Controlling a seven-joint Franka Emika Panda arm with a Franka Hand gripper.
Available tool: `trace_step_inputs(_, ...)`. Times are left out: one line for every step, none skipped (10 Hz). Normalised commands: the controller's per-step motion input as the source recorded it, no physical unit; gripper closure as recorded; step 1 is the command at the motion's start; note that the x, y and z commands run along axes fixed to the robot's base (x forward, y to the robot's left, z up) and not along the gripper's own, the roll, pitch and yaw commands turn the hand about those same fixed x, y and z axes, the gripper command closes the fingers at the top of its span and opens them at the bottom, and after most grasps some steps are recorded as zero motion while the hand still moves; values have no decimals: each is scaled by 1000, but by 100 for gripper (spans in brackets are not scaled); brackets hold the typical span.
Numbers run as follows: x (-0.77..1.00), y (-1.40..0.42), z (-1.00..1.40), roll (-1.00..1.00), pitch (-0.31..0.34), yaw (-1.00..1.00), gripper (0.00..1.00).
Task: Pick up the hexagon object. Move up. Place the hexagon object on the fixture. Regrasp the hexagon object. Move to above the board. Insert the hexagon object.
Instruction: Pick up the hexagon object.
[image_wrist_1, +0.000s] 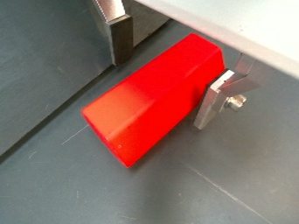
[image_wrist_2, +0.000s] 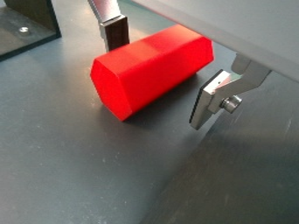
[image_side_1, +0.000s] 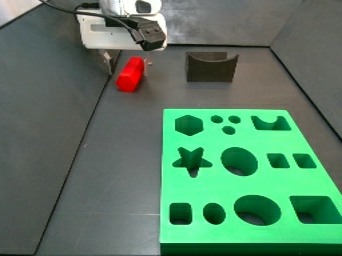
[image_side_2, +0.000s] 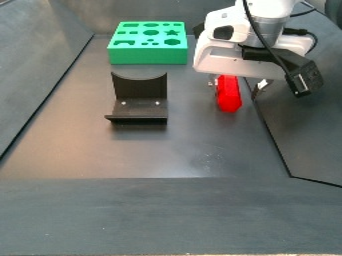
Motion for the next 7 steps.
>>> trace_step_inputs(0,-49,-734,-86,-276,0,0)
trace_step_inputs(-234,-363,-569,-104,-324,-106,0)
trace_step_inputs(0,0,0,0,-20,0,0)
trace_step_inputs(0,0,0,0,0,0,0)
trace_step_inputs(0,0,0,0,0,0,100)
trace_step_inputs(0,0,0,0,0,0,100)
trace_step_inputs(0,0,0,0,0,0,100)
